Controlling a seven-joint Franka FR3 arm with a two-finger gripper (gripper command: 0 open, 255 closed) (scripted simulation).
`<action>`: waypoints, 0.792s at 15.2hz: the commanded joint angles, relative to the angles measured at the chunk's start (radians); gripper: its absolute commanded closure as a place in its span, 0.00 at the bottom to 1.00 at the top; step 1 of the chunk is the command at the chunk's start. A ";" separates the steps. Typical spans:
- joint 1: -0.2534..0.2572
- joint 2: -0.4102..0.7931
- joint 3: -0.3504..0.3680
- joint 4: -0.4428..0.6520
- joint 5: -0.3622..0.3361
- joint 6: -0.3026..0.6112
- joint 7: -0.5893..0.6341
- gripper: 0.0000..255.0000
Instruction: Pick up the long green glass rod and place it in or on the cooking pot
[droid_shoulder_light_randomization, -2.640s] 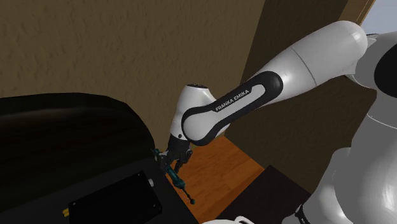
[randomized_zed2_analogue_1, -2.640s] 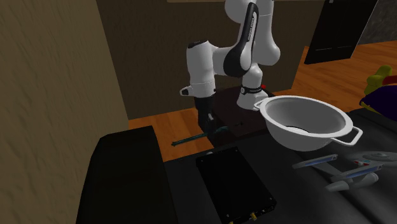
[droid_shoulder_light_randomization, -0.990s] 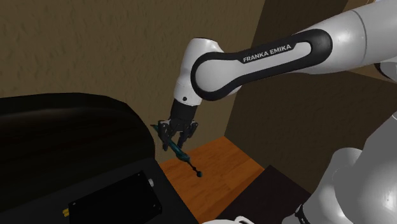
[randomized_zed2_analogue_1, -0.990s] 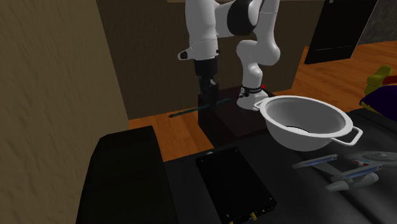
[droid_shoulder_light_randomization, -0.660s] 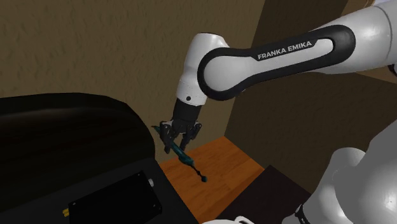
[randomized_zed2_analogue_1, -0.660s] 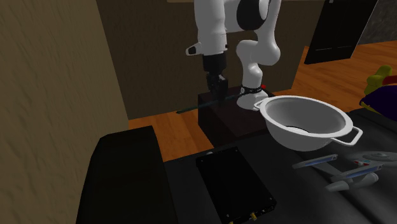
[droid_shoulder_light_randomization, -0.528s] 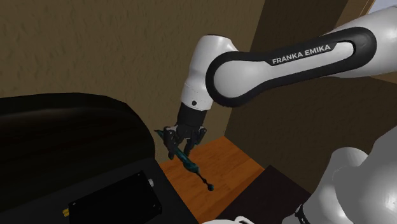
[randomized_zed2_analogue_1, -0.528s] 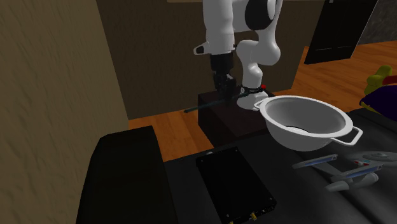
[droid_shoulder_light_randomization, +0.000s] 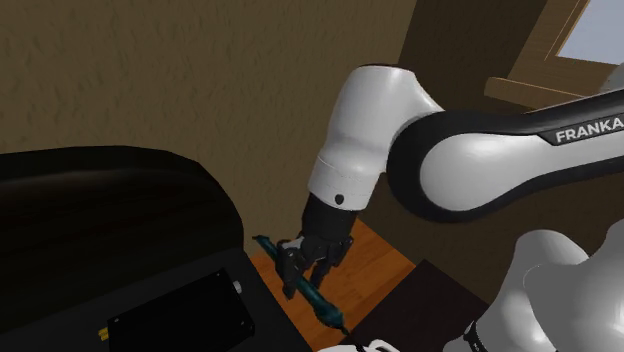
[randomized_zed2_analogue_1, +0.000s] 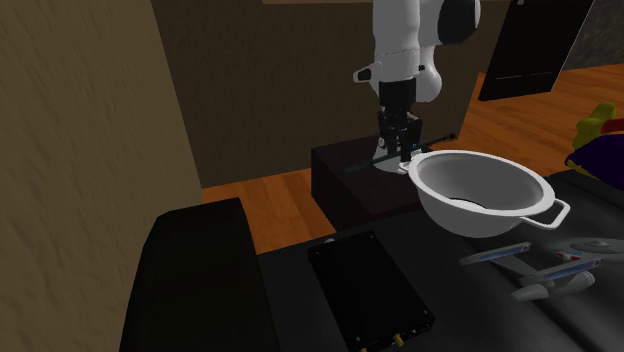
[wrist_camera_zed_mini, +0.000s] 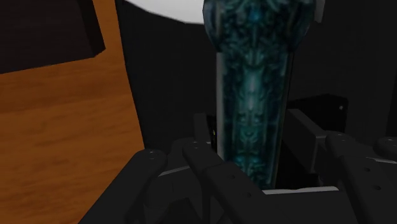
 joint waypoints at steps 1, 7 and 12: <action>0.028 -0.050 0.024 -0.040 0.026 0.001 0.034 1.00; 0.118 -0.179 0.107 -0.118 0.100 -0.012 0.152 1.00; 0.195 -0.261 0.188 -0.149 0.161 -0.026 0.266 1.00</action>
